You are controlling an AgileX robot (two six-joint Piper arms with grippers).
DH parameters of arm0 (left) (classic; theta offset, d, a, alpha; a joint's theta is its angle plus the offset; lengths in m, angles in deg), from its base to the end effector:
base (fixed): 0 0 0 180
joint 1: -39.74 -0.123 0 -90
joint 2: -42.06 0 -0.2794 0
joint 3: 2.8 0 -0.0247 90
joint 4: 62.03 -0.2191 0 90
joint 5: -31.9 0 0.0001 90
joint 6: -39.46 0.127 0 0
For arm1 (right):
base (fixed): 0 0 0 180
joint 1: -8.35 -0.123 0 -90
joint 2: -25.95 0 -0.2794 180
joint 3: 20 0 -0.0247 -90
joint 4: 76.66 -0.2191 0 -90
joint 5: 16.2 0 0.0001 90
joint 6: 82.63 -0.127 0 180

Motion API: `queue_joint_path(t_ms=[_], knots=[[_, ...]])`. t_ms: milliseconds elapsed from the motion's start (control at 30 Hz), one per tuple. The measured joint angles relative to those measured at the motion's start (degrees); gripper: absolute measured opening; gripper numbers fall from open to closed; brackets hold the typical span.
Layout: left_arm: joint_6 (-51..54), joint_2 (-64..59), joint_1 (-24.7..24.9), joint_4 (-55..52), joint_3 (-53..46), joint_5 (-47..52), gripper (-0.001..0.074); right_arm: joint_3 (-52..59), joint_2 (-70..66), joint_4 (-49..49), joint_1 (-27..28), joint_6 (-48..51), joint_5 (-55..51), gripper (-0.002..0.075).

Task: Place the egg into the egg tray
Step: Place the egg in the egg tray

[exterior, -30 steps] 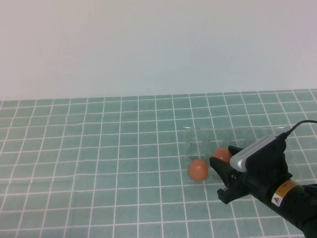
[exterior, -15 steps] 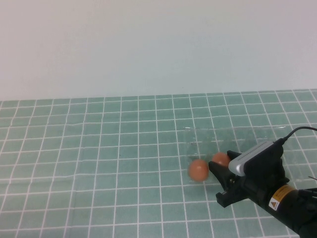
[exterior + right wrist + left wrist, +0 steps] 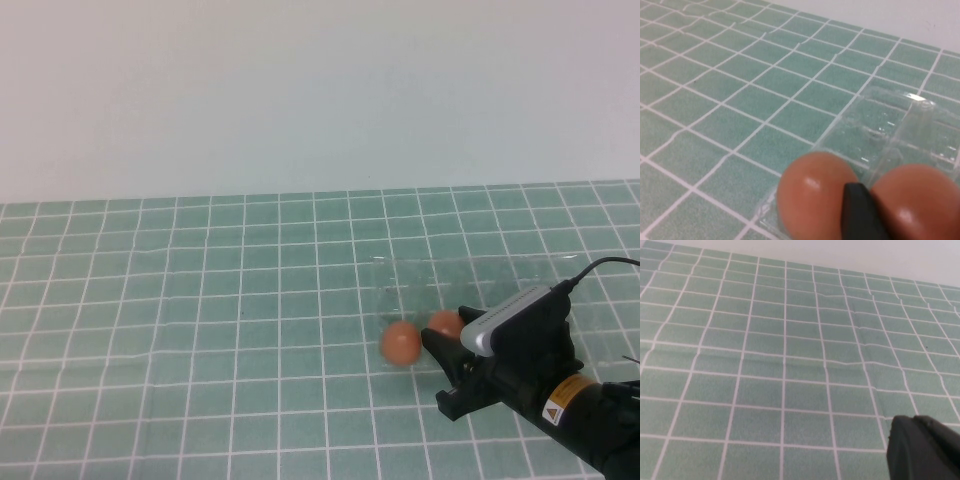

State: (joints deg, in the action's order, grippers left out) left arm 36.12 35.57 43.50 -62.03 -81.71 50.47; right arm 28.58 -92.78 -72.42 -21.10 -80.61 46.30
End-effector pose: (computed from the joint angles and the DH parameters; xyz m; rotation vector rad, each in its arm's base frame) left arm 0.0619 -0.0041 0.1660 0.0067 1.8155 -0.0879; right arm 0.2824 0.1690 0.1271 -0.5754 1.7539 0.3719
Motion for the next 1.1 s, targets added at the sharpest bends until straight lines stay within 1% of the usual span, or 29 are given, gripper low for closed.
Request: queue_joint_path(t_ms=[167,533,800,1000,1100], knots=[[0.0,0.0,0.0,0.0,0.0,0.0,-0.0001,0.0,0.0,0.0,0.0,0.0,0.0,0.0391],[0.0,0.0,0.0,0.0,0.0,0.0,-0.0001,0.0,0.0,-0.13,0.0,0.0,0.0,0.0426],[0.0,0.0,0.0,0.0,0.0,0.0,-0.0001,0.0,0.0,-1.01,0.0,0.0,0.0,0.0501],[0.0,0.0,0.0,0.0,0.0,0.0,-0.0001,0.0,0.0,-1.46,0.0,0.23,0.0,0.051],[0.0,0.0,0.0,0.0,0.0,0.0,-0.0001,0.0,0.58,-1.46,0.0,0.23,-1.14,0.0489]])
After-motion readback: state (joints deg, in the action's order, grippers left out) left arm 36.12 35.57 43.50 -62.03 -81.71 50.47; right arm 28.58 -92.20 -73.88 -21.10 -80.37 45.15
